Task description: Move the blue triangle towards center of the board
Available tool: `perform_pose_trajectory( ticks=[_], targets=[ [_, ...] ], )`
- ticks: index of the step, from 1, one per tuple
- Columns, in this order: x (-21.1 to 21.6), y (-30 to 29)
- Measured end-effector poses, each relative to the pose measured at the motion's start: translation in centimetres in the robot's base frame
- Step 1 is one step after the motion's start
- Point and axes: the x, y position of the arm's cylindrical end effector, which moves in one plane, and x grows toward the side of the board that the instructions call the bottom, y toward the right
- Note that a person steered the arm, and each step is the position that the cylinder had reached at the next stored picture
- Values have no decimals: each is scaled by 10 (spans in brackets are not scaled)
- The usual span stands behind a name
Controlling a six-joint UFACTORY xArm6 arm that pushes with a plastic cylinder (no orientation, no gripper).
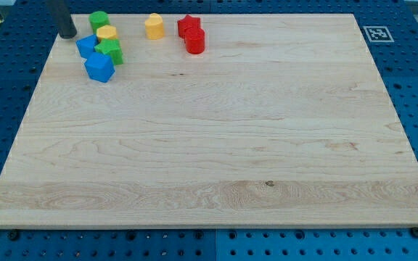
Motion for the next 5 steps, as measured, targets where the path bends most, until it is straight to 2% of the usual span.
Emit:
perform_pose_trajectory(
  ticks=[2,4,5],
  targets=[
    [36,16],
    [40,29],
    [61,30]
  ],
)
